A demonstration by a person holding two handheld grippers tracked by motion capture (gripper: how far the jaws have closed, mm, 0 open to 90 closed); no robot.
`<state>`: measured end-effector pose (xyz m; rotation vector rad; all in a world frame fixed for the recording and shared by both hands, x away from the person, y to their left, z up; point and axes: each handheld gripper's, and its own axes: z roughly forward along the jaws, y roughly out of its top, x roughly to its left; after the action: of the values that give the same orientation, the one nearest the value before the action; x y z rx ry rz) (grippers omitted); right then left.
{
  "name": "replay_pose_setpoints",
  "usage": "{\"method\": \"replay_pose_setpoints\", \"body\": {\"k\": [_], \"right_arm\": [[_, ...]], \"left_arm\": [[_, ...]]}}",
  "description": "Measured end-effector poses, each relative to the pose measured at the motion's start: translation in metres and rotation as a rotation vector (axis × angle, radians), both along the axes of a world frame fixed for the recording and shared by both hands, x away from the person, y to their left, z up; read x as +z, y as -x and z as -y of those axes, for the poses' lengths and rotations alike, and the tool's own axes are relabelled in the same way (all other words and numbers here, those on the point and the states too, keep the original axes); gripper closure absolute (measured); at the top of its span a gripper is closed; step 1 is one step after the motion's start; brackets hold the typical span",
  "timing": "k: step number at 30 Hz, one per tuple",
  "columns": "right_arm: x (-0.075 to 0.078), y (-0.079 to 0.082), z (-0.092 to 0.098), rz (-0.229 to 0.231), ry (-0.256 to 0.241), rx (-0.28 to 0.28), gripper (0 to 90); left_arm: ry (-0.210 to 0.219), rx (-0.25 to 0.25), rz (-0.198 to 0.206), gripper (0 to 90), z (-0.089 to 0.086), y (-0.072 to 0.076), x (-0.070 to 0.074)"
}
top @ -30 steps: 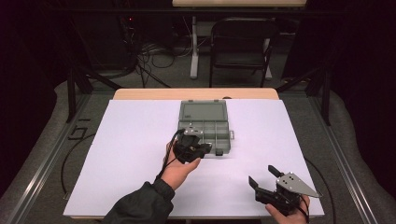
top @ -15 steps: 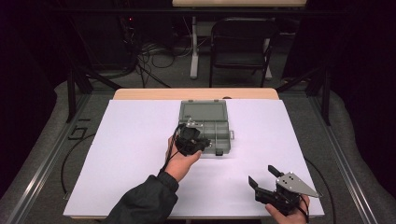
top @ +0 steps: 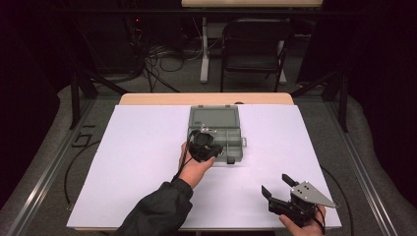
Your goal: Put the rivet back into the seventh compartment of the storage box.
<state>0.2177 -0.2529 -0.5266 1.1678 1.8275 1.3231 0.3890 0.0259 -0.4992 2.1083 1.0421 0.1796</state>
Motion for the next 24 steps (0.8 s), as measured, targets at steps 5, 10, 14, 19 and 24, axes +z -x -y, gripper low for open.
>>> {"method": "replay_pose_setpoints", "body": {"k": [5, 10, 14, 19, 24], "right_arm": [[0.000, 0.000, 0.000, 0.002, 0.000, 0.002, 19.1], [0.000, 0.000, 0.000, -0.002, 0.001, 0.000, 19.1], [0.000, 0.000, 0.000, 0.003, 0.001, 0.004, 19.1], [0.000, 0.000, 0.000, 0.001, 0.004, 0.003, 19.1], [0.000, 0.000, 0.000, 0.003, 0.003, 0.004, 19.1]], "left_arm": [[-0.001, 0.006, -0.008, 82.6, 0.002, -0.002, -0.004], [-0.003, 0.005, -0.004, 82.6, 0.004, -0.004, -0.007], [-0.008, 0.015, -0.009, 82.6, 0.005, -0.005, -0.010], [-0.008, 0.016, -0.014, 82.6, 0.005, -0.005, -0.012], [-0.009, 0.011, -0.013, 82.6, 0.005, -0.005, -0.013]]}}
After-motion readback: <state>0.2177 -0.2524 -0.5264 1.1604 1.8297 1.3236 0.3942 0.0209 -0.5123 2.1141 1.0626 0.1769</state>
